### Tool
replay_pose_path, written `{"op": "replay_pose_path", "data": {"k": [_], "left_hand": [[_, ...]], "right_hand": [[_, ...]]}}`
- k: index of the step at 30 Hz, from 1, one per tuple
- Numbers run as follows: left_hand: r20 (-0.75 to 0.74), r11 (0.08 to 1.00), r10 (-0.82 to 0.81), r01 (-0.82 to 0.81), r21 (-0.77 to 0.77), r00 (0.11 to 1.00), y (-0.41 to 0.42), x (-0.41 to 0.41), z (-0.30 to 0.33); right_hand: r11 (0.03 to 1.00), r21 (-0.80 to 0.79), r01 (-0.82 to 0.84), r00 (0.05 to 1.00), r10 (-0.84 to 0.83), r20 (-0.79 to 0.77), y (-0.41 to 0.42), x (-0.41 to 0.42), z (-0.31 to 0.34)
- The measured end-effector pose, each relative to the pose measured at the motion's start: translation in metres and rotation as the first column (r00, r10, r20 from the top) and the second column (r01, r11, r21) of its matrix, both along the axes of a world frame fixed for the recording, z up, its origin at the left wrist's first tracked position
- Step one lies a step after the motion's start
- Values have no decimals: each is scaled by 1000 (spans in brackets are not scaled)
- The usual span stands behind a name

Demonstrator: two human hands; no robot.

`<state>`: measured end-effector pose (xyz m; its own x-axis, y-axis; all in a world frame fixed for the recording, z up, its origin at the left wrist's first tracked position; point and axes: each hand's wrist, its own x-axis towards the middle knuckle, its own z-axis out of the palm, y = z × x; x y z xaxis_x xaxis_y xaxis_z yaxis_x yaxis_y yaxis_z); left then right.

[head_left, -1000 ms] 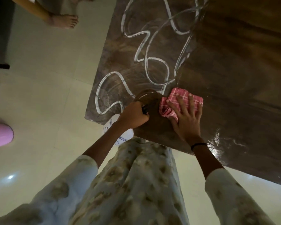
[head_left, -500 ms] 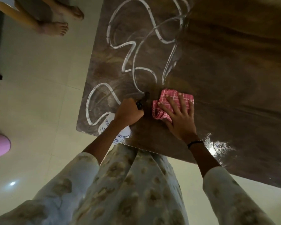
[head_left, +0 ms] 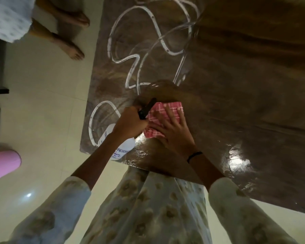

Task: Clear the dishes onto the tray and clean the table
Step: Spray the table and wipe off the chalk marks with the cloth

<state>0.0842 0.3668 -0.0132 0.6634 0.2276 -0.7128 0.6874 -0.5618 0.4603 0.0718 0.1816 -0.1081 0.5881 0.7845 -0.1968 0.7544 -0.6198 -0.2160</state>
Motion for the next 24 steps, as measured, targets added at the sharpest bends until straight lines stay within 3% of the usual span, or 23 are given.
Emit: {"op": "replay_pose_path", "data": {"k": [4,8,12,17,21,24], "left_hand": [[29,1000,18,-18,-9,999,-5,8,-2],[61,999,47,-46,-6,997,-5,19,-5],[78,995,95,-95,-10,992,-1,38,-7],[43,999,30,-31,12,999,-2,66,-1],[60,1000,16,-15,-18,998,-16,90,-4],[60,1000,-18,19,-7,998,-27,107,-5]], "right_hand": [[978,-13,208,978,-207,32,-30,39,6],[904,24,426,904,-427,14,11,83,3],[961,7,277,961,-278,9,55,87,1],[1000,10,-19,999,19,30,0,82,0],[975,5,222,974,-222,33,-36,112,5],[966,-28,255,966,-254,38,-40,133,6]]}}
